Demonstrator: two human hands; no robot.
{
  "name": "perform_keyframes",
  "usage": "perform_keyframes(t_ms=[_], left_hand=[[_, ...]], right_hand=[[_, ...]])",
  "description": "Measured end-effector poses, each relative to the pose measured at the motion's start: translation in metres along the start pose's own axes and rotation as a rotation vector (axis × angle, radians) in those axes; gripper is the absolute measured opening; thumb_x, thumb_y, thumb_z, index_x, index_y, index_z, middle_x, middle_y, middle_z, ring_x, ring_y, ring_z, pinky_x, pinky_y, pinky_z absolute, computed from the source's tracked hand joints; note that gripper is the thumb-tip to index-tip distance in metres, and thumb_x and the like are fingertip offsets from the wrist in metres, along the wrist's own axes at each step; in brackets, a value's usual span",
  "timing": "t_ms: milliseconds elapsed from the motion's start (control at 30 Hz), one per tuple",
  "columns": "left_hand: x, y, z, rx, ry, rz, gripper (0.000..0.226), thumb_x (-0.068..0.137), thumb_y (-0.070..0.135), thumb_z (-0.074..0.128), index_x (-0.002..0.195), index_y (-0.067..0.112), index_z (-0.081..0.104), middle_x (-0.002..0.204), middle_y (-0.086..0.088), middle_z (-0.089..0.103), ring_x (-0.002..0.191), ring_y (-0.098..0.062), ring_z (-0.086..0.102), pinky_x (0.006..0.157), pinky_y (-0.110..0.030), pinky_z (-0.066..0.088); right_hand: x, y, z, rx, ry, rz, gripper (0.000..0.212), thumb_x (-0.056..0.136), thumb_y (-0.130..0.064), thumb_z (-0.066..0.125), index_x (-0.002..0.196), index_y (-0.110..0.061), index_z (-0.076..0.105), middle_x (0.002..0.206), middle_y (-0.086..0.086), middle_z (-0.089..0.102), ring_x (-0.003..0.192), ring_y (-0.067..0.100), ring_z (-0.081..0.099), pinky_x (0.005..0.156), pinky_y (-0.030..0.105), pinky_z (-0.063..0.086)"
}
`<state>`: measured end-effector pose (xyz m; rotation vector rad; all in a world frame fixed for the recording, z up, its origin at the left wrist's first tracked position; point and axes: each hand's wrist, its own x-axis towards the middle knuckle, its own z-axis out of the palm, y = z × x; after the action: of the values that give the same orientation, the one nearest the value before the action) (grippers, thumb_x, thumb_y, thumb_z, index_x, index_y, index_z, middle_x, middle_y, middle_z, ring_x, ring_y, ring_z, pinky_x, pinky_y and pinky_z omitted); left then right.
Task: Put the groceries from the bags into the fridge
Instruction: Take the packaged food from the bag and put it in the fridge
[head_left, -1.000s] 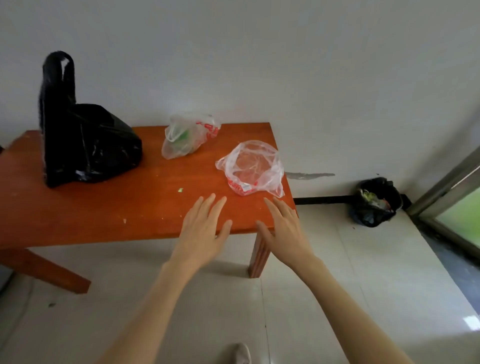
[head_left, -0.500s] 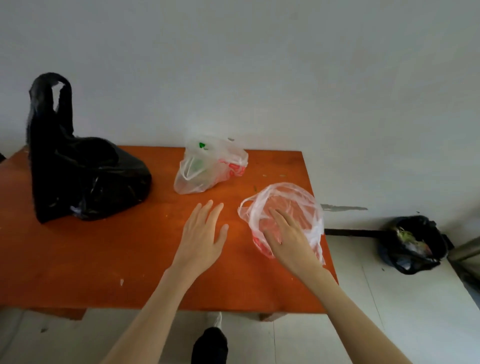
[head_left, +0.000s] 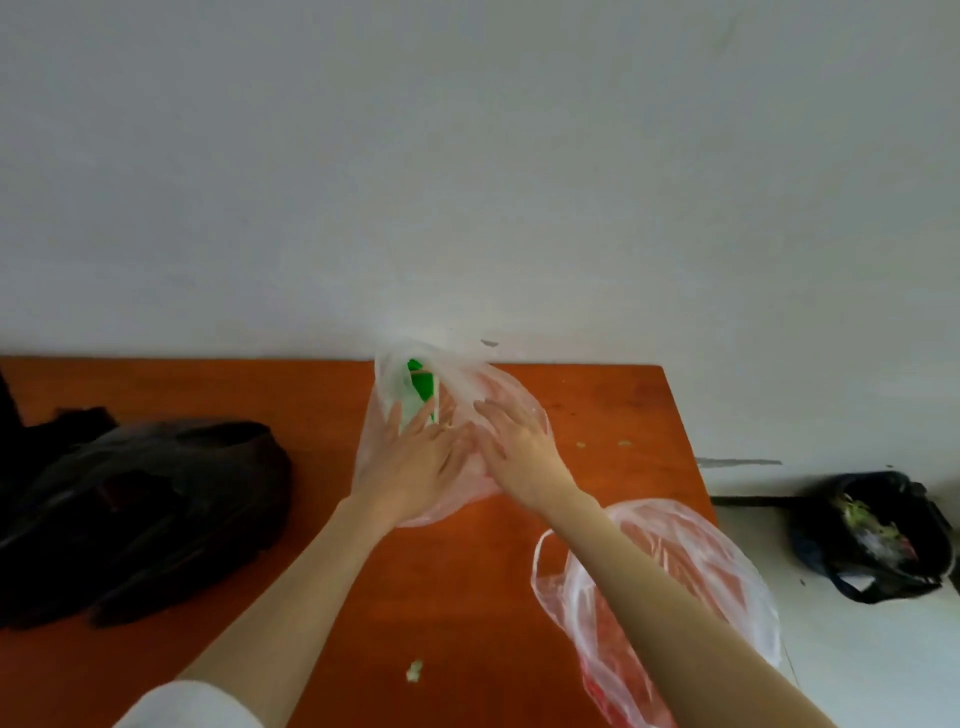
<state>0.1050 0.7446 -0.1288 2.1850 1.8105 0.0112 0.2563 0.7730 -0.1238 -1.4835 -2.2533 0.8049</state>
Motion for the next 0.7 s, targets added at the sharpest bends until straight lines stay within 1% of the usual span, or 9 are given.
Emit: perform_keyframes(t_ms=[33, 100, 167, 267, 300, 367, 467, 567, 700], left_hand=[[0.000, -0.006, 0.007, -0.006, -0.023, -0.003, 0.048, 0.099, 0.041, 0.015, 0.128, 0.030, 0.051, 0.140, 0.007, 0.048, 0.141, -0.015, 0.021, 0.114, -0.050, -0.003], [-0.004, -0.018, 0.021, -0.005, -0.035, -0.042, 0.042, 0.099, 0.039, 0.023, 0.107, 0.028, 0.062, 0.116, 0.007, 0.062, 0.123, -0.011, 0.045, 0.114, -0.049, 0.007], [-0.010, -0.030, 0.036, 0.056, -0.040, -0.114, 0.034, 0.098, 0.037, 0.030, 0.101, 0.028, 0.062, 0.104, 0.010, 0.065, 0.108, -0.009, 0.054, 0.112, -0.044, 0.019], [-0.014, -0.048, 0.050, 0.080, 0.030, -0.311, 0.029, 0.096, 0.032, 0.034, 0.104, 0.023, 0.061, 0.095, 0.006, 0.066, 0.092, -0.012, 0.059, 0.094, -0.034, 0.037], [-0.012, -0.053, 0.052, 0.068, 0.058, -0.372, 0.029, 0.096, 0.031, 0.036, 0.108, 0.022, 0.060, 0.096, 0.003, 0.065, 0.092, -0.014, 0.060, 0.089, -0.033, 0.041], [-0.006, -0.059, 0.055, 0.022, 0.089, -0.469, 0.034, 0.095, 0.036, 0.039, 0.120, 0.019, 0.054, 0.117, -0.005, 0.060, 0.105, -0.019, 0.059, 0.086, -0.035, 0.046], [0.009, -0.062, 0.061, -0.169, 0.094, -0.570, 0.053, 0.091, 0.047, 0.046, 0.131, 0.013, 0.042, 0.145, -0.010, 0.034, 0.126, -0.026, 0.044, 0.084, -0.038, 0.051], [0.021, -0.063, 0.081, -0.338, -0.006, -0.622, 0.072, 0.082, 0.056, 0.055, 0.136, 0.012, 0.036, 0.145, -0.014, 0.030, 0.130, -0.031, 0.037, 0.090, -0.043, 0.047], [0.014, -0.056, 0.103, -0.383, -0.061, -0.611, 0.106, 0.059, 0.066, 0.068, 0.143, 0.018, 0.024, 0.148, -0.009, 0.023, 0.135, -0.031, 0.030, 0.099, -0.053, 0.041]], right_hand=[[0.004, 0.007, 0.012, -0.063, -0.097, 0.007, 0.047, 0.099, -0.036, 0.035, 0.142, -0.018, 0.038, 0.152, 0.004, 0.030, 0.142, 0.021, 0.021, 0.116, 0.039, 0.012], [0.007, 0.025, 0.033, -0.188, -0.290, 0.056, 0.057, 0.097, -0.045, 0.036, 0.148, -0.026, 0.020, 0.157, -0.002, 0.012, 0.145, 0.020, 0.005, 0.118, 0.045, 0.006], [0.007, 0.044, 0.049, -0.287, -0.431, 0.109, 0.066, 0.094, -0.048, 0.039, 0.149, -0.030, 0.007, 0.158, -0.002, -0.003, 0.145, 0.023, -0.006, 0.118, 0.048, 0.001], [0.008, 0.063, 0.063, -0.349, -0.446, 0.149, 0.080, 0.091, -0.049, 0.047, 0.150, -0.027, -0.002, 0.158, 0.003, -0.008, 0.144, 0.025, -0.014, 0.116, 0.042, -0.011], [0.011, 0.067, 0.065, -0.331, -0.424, 0.169, 0.085, 0.089, -0.051, 0.050, 0.150, -0.026, -0.004, 0.158, 0.003, -0.007, 0.144, 0.024, -0.013, 0.113, 0.040, -0.013], [0.017, 0.072, 0.069, -0.279, -0.400, 0.199, 0.092, 0.085, -0.052, 0.056, 0.149, -0.028, -0.005, 0.159, 0.001, -0.002, 0.145, 0.024, -0.008, 0.113, 0.037, -0.009], [0.023, 0.077, 0.071, -0.232, -0.398, 0.221, 0.099, 0.078, -0.055, 0.062, 0.149, -0.028, -0.002, 0.158, -0.001, 0.005, 0.145, 0.024, 0.000, 0.117, 0.042, 0.002], [0.017, 0.083, 0.072, -0.251, -0.425, 0.232, 0.103, 0.077, -0.056, 0.064, 0.150, -0.024, -0.002, 0.158, -0.002, 0.000, 0.145, 0.022, -0.002, 0.117, 0.043, 0.003], [-0.002, 0.083, 0.076, -0.260, -0.451, 0.206, 0.089, 0.083, -0.047, 0.061, 0.150, -0.023, 0.008, 0.158, -0.004, 0.000, 0.145, 0.020, -0.008, 0.119, 0.042, -0.001]])
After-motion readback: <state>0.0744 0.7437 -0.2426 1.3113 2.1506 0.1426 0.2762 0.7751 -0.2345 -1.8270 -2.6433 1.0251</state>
